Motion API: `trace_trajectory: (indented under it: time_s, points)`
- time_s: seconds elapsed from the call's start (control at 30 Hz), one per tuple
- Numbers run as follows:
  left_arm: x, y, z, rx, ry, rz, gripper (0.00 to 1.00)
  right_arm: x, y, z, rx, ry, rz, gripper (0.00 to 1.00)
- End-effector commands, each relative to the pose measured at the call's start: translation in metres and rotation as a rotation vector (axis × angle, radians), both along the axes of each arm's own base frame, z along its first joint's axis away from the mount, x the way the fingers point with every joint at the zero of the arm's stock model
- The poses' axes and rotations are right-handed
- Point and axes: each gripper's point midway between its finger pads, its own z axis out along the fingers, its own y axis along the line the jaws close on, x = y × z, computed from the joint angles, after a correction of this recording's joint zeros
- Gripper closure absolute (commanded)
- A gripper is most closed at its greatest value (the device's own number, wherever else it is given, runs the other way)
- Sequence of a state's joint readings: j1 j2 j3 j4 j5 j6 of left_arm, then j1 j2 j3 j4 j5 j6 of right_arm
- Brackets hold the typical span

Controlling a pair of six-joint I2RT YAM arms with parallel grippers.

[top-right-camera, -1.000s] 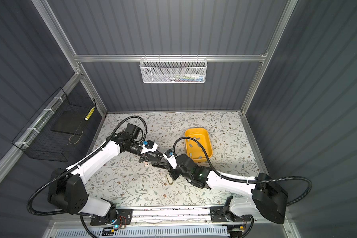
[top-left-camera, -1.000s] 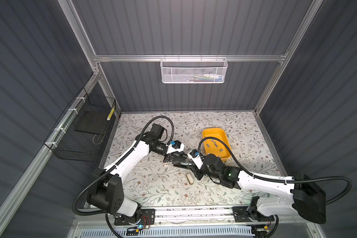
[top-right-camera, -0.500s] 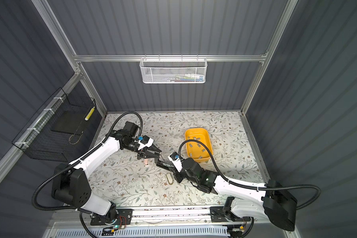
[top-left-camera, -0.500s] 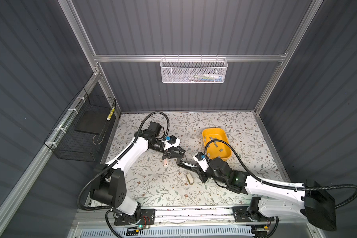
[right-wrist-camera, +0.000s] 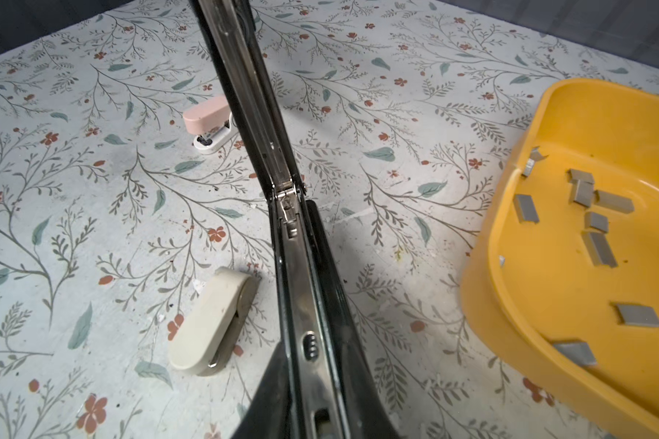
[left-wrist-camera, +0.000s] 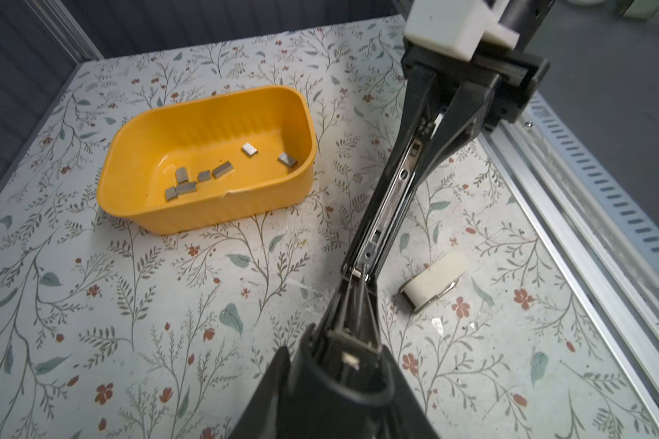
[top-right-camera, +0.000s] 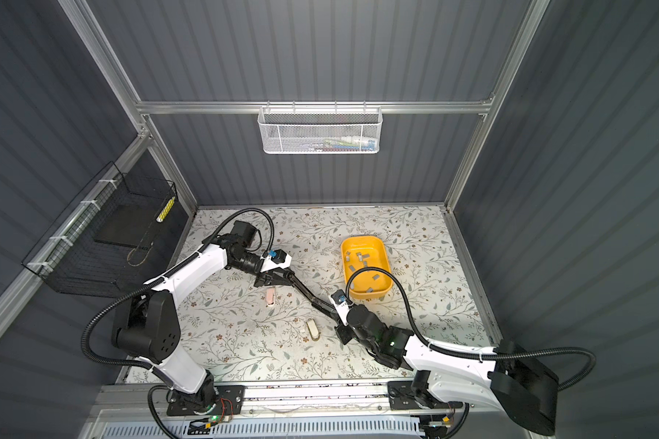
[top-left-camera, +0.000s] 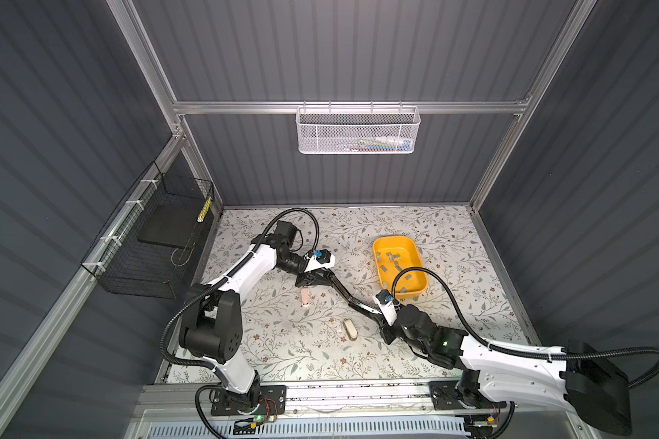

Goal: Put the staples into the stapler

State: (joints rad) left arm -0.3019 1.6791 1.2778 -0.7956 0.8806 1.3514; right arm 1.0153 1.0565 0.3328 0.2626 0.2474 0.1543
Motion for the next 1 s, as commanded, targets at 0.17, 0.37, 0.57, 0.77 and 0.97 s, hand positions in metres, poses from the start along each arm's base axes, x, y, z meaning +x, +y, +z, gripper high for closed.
trace_trajectory:
  time_s: [0.17,0.37,0.57,0.77,0.97]
  points:
    - [0.061,0.024,-0.011,0.105,-0.229,0.120,0.89,0.001,0.018,0.008,0.071,0.006,0.018,1.00]
    - [0.062,0.026,-0.022,0.121,-0.214,0.135,0.53,0.008,0.027,-0.010,0.030,0.055,-0.002,1.00]
    - [0.066,0.030,-0.025,0.152,-0.216,0.156,0.46,0.015,0.030,-0.017,0.006,0.067,-0.041,1.00]
    - [0.073,0.025,-0.003,0.096,-0.258,0.205,0.47,0.021,0.025,-0.026,-0.028,0.085,-0.093,1.00]
    - [0.121,0.039,0.080,-0.127,-0.380,0.645,0.46,0.026,0.021,-0.050,-0.125,0.146,-0.150,1.00]
